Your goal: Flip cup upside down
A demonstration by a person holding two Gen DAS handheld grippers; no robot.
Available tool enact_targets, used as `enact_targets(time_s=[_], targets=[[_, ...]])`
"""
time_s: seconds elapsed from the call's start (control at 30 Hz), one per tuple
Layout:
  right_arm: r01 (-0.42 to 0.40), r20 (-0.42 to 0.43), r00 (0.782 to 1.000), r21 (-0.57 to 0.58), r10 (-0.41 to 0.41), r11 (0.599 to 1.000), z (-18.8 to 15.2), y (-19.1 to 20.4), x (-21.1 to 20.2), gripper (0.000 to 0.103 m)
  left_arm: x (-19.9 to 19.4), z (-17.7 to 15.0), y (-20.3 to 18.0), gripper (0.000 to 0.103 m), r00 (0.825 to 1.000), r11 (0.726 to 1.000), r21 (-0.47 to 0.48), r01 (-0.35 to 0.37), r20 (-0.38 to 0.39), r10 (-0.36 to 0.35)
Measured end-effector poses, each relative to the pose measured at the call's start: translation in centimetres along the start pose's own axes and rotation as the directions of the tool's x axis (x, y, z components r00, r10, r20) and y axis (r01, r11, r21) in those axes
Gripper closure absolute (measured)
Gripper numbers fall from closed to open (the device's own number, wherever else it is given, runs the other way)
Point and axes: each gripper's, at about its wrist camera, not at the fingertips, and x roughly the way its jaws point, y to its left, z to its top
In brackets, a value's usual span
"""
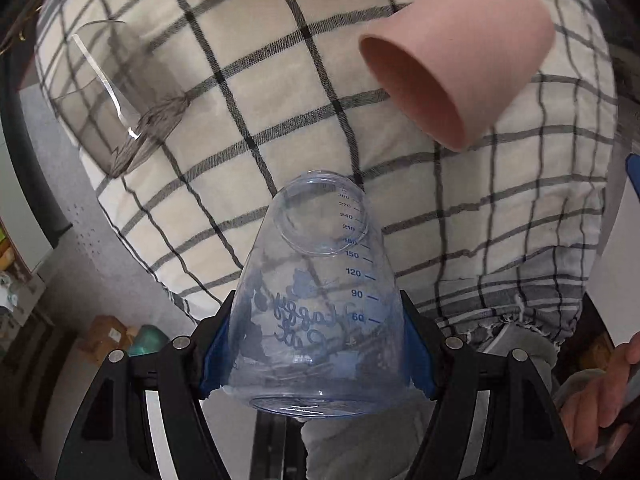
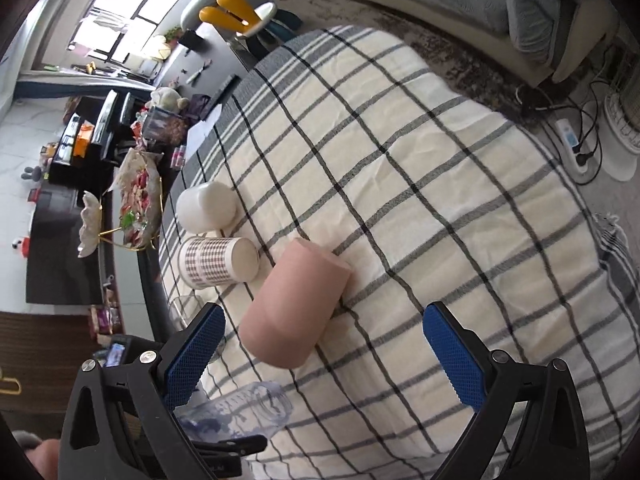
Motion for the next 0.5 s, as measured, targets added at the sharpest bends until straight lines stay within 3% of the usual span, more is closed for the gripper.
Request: enact_targets(time_s=[0.2,0.3,0.5], targets=[[0.004,-0.033,0.999,0.023,-0.004,1.0,0.2,-0.4,1.5,0.003,0.5,1.2,-0.4,0.03,1.0,1.0,0.014,-0.013,-0.009,0.013],[0.005,-0.023,1.0,0.024,-0.004,1.0,0.1,-0.5,1.3,0.003,0.3,1.2,-0.8,0.013,1.0,0.999,0.033,-0.018,0.013,0.017],[0.0,0.02,1.0,0.0,0.0,1.0,-0.5,-0.3,-0.9,0.003,-0.2,-0.9,-1.6,0.006,0.998,0.999,0.04,-0.024,0.063,0.022]])
